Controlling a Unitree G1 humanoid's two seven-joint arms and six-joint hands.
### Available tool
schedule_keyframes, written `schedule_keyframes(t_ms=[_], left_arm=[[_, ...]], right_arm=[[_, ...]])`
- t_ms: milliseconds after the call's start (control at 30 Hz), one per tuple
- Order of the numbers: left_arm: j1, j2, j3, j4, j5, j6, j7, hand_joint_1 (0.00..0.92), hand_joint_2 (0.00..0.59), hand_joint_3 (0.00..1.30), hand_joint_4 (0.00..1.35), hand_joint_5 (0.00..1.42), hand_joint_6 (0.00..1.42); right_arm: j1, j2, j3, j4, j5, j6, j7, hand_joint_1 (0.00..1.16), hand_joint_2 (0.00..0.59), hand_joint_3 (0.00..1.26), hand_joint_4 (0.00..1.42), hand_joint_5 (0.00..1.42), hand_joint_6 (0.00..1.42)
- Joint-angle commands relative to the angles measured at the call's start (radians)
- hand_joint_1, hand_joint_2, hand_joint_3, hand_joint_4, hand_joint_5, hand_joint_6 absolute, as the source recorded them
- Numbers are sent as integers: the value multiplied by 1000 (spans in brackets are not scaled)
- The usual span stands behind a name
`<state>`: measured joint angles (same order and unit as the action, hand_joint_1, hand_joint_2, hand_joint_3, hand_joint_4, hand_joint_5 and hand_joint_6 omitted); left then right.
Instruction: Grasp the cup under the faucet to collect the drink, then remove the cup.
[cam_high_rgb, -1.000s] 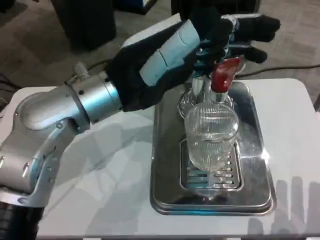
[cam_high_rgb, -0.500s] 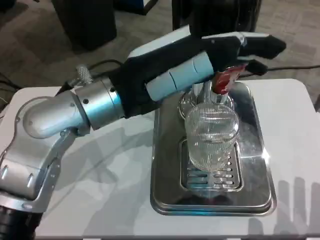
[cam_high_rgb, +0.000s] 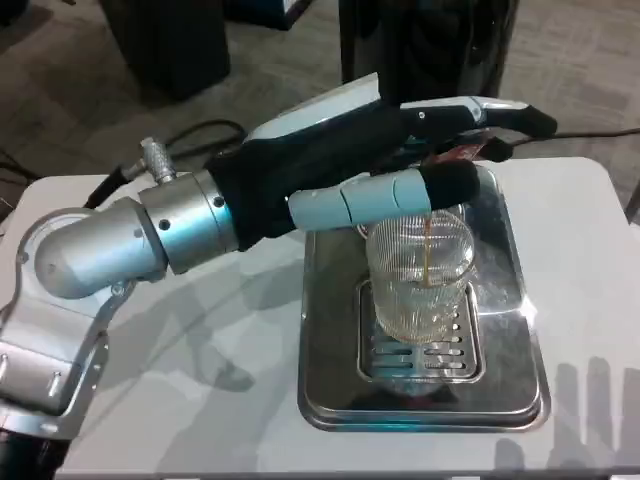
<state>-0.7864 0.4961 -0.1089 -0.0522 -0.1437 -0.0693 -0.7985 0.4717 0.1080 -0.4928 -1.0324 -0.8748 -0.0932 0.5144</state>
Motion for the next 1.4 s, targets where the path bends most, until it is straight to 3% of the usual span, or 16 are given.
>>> schedule_keyframes(t_ms=[33, 267, 367, 533, 767, 900, 1067, 1200, 1400], left_arm=[[37, 23, -27, 5, 42, -30, -25, 0, 79, 190, 73, 145, 75], [35, 32, -32, 15, 82, -78, -24, 0, 87, 181, 62, 130, 63], [34, 34, -34, 17, 90, -90, -24, 0, 87, 180, 59, 128, 61], [35, 42, -36, 20, 107, -108, -22, 0, 89, 180, 53, 127, 60], [36, 51, -30, 25, 108, -119, -15, 0, 90, 180, 49, 127, 59], [33, 55, -26, 30, 106, -124, -12, 0, 95, 180, 49, 127, 58], [33, 60, -22, 29, 104, -130, -10, 0, 98, 180, 48, 127, 58], [34, 67, -17, 23, 100, -134, -9, 0, 98, 181, 52, 127, 58], [35, 75, -12, 23, 97, -138, -10, 5, 101, 189, 69, 127, 58]], right_arm=[[11, 71, 2, -15, 13, 16, 18, 52, 417, 115, 0, 0, 142], [1, 62, -1, -15, 32, 32, 30, 50, 414, 107, 0, 0, 156], [-5, 54, -1, -15, 67, 58, 44, 51, 376, 79, 0, 0, 181], [-25, 16, -3, -15, 211, 168, 90, 94, 288, 13, 0, 11, 242], [-61, -37, 29, -15, 321, 305, 108, 136, 167, 0, 0, 36, 289], [-88, -61, 77, -15, 327, 350, 89, 158, 137, 0, 0, 39, 288], [-105, -87, 165, -15, 274, 409, 59, 175, 145, 0, 0, 27, 254], [-121, -104, 244, 7, 224, 425, 12, 189, 162, 0, 0, 16, 247], [-151, -118, 325, 63, 180, 430, -74, 175, 157, 0, 0, 15, 232]])
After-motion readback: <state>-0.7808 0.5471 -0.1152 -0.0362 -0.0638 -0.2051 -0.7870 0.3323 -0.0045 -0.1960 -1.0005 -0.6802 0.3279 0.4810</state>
